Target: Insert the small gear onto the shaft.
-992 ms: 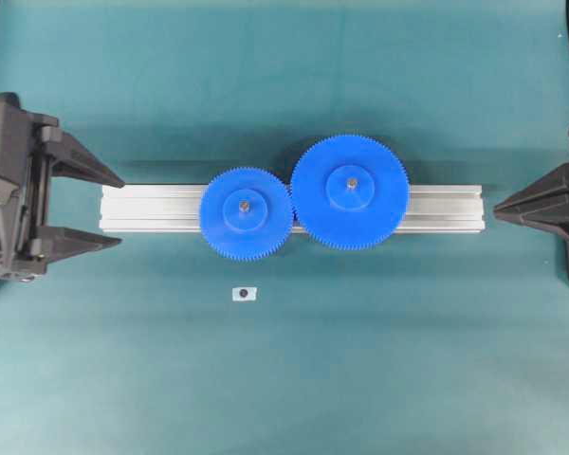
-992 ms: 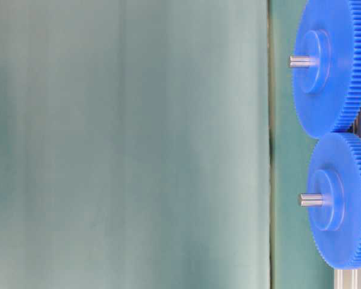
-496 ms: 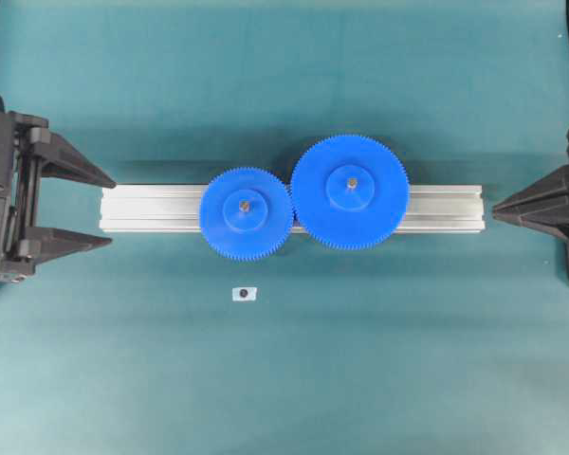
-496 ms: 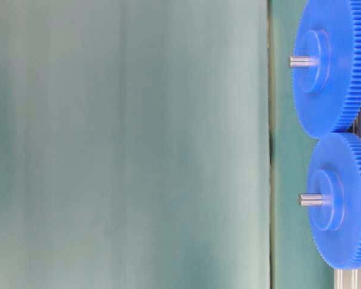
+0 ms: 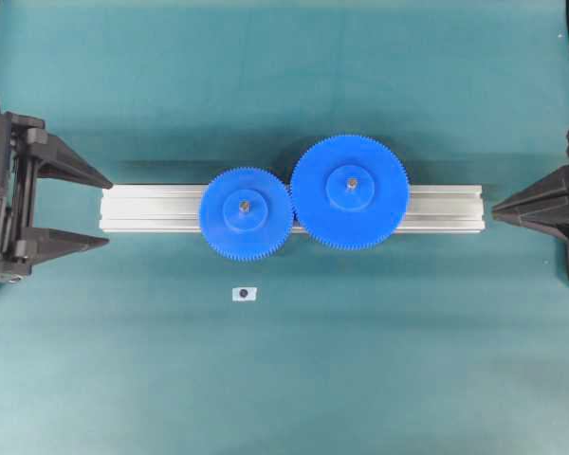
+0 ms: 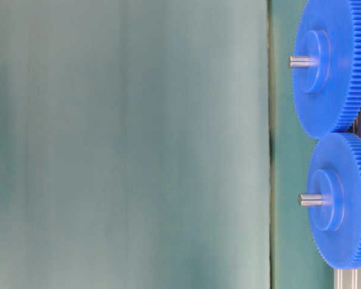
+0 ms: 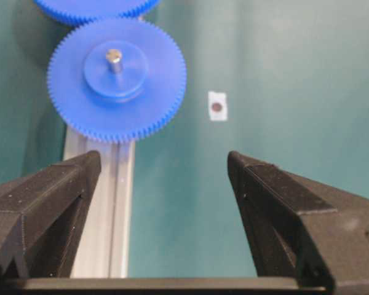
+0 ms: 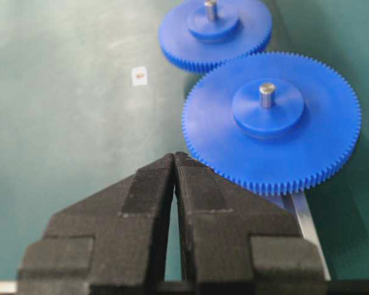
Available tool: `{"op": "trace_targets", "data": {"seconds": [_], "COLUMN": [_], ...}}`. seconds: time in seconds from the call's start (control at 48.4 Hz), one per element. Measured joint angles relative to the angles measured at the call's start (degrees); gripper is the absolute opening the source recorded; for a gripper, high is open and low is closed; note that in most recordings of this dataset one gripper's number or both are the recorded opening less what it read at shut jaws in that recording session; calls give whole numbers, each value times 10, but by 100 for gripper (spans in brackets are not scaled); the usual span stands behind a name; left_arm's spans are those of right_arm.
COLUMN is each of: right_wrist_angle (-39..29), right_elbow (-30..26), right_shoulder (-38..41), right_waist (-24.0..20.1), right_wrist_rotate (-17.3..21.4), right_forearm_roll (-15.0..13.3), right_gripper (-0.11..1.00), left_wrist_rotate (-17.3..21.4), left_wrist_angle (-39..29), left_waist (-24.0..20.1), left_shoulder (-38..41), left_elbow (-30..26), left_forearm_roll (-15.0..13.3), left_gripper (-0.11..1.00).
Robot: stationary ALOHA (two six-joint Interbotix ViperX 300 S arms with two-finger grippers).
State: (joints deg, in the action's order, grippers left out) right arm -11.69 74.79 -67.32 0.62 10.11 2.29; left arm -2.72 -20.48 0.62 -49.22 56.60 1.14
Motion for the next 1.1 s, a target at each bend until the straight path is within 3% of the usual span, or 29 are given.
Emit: {"op": "trace_targets", "data": {"seconds": [1.095], "right_wrist_angle": [0], "right_elbow": [0], "right_shoulder": [0], "right_waist": [0], "right_wrist_rotate": [0], "right_forearm_roll": [0], "right_gripper": [11], "left_wrist_rotate": [-4], "left_wrist_angle": [-1], "left_waist": [1], "left_shoulder": [-6], "left_elbow": [4], "left_forearm_roll": [0], "left_gripper": [83]}}
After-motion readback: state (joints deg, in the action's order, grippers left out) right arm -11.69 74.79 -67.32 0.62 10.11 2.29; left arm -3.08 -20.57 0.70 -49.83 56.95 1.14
